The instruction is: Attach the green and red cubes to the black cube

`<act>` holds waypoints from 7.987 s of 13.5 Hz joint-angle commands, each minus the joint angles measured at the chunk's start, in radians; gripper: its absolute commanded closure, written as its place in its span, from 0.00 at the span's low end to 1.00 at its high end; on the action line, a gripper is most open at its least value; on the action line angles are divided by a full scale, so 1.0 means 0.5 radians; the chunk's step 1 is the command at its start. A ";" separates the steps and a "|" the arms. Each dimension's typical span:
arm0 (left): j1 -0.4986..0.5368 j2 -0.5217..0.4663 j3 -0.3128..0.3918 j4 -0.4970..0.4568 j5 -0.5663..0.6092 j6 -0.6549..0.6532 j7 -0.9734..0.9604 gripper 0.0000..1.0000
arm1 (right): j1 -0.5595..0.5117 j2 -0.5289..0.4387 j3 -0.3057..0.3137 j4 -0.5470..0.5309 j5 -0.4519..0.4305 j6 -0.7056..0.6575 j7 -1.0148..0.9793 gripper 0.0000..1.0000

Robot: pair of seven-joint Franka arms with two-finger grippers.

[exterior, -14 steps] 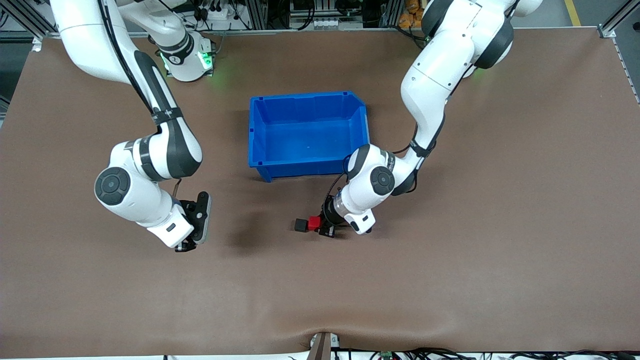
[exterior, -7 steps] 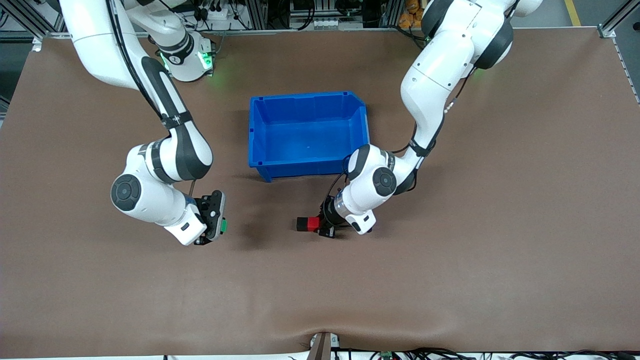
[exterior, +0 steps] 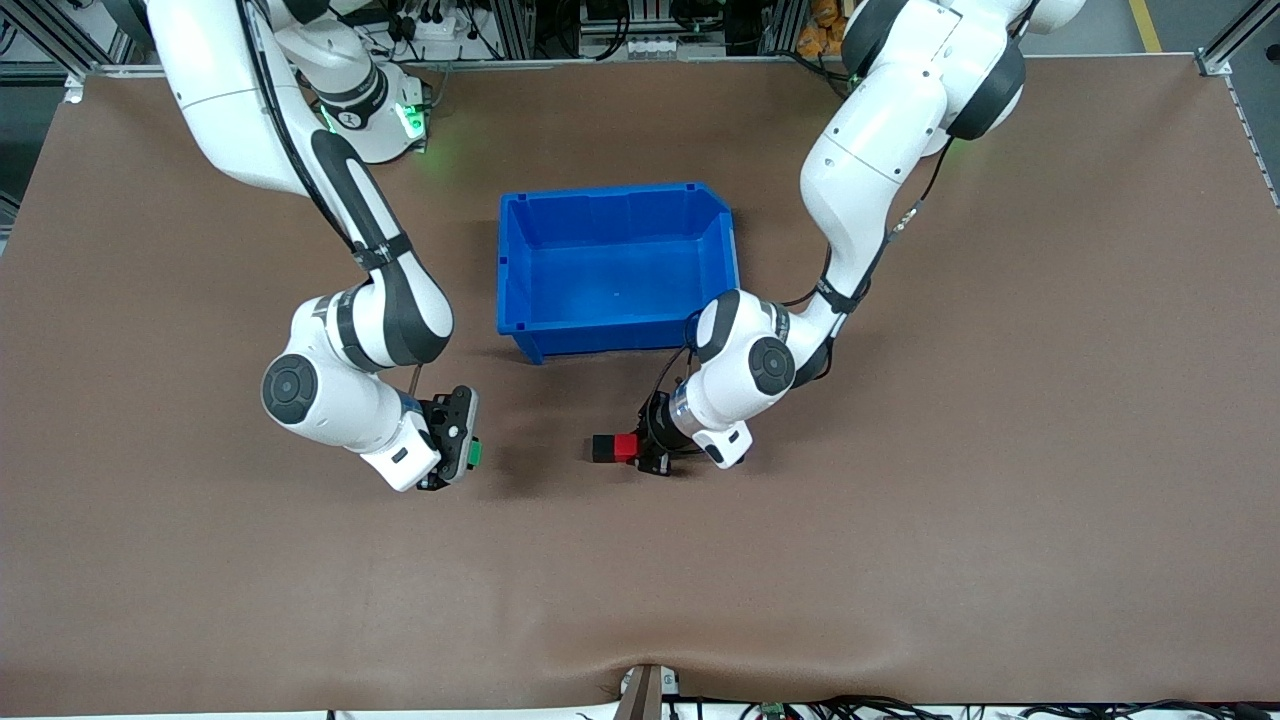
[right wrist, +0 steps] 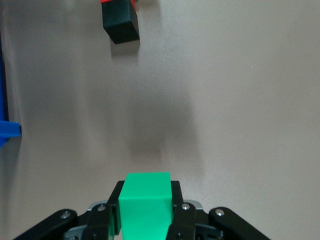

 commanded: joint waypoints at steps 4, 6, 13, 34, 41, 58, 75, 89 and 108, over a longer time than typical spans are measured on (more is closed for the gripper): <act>0.003 0.023 0.012 0.049 -0.029 0.025 0.049 0.00 | 0.009 0.005 -0.007 0.004 0.107 0.008 0.009 1.00; 0.031 -0.013 0.003 0.049 -0.029 0.003 0.049 0.00 | 0.036 0.018 -0.007 0.007 0.174 0.035 0.009 1.00; 0.285 -0.250 0.012 0.033 -0.013 -0.493 0.272 0.00 | 0.150 0.076 -0.010 0.019 0.330 0.182 0.098 1.00; 1.083 -0.973 0.034 0.033 0.959 -1.613 2.162 0.00 | 0.457 0.327 -0.013 0.105 0.472 0.517 0.203 1.00; 1.251 -1.400 0.025 0.027 1.334 -1.972 2.843 0.00 | 0.475 0.374 -0.016 0.166 0.438 0.517 0.200 1.00; 1.442 -2.097 -0.015 -0.618 0.999 -1.963 3.218 0.00 | 0.472 0.435 -0.016 0.258 0.398 0.526 0.196 0.00; 1.467 -2.008 -0.027 -0.384 1.017 -2.074 3.181 0.00 | 0.435 -0.015 -0.307 0.252 0.398 -0.090 0.908 0.00; 1.467 -2.008 -0.031 -0.387 1.030 -2.077 3.417 0.00 | -0.193 -0.822 -0.535 0.114 0.240 -1.428 1.632 0.00; 1.451 -2.014 -0.037 -0.390 1.030 -2.083 3.414 0.00 | -0.755 -1.332 0.060 0.133 -0.669 -1.894 2.878 0.00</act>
